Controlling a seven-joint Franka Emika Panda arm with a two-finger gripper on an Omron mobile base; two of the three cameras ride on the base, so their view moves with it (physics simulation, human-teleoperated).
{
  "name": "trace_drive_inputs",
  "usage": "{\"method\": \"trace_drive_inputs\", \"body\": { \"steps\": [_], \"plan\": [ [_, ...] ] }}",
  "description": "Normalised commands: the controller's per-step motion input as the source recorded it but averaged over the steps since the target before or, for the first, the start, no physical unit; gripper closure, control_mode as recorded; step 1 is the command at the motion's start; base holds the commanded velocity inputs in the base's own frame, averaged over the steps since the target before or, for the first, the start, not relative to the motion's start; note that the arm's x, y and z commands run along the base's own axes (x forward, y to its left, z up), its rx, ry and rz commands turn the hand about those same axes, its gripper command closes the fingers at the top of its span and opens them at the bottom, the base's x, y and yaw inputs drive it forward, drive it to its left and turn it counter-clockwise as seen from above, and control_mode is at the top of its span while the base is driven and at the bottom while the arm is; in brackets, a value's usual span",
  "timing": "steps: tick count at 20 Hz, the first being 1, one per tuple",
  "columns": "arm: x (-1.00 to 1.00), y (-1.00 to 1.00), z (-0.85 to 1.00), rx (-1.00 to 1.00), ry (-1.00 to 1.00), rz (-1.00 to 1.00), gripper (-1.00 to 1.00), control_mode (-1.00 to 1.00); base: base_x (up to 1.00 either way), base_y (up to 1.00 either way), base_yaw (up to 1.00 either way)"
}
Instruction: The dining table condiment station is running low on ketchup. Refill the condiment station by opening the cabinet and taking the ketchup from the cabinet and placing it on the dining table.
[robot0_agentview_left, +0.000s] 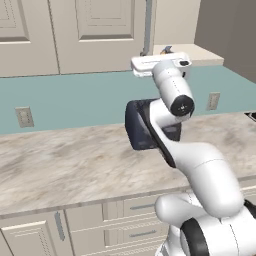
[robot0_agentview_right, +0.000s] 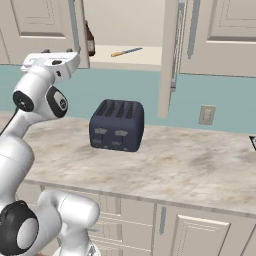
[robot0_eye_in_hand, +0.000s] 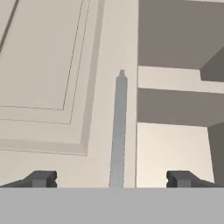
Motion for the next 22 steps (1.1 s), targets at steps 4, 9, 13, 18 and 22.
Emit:
{"method": "trace_drive_inputs", "body": {
  "steps": [4,9,13,18,22],
  "plan": [
    [0.12,-0.04,0.20,0.07,0.01,0.04,-1.00,-1.00,0.00,0.00,0.00],
    [0.20,-0.13,0.10,0.03,0.00,0.09,-1.00,-1.00,0.00,0.00,0.00],
    [0.16,-0.24,0.06,0.03,0.00,0.08,-1.00,-1.00,0.00,0.00,0.00],
    [0.00,-0.36,0.00,0.02,0.00,0.00,-1.00,-1.00,0.00,0.00,0.00],
    [0.31,-0.12,0.09,0.00,0.06,0.00,-1.00,-1.00,0.00,0.00,0.00]
  ]
}}
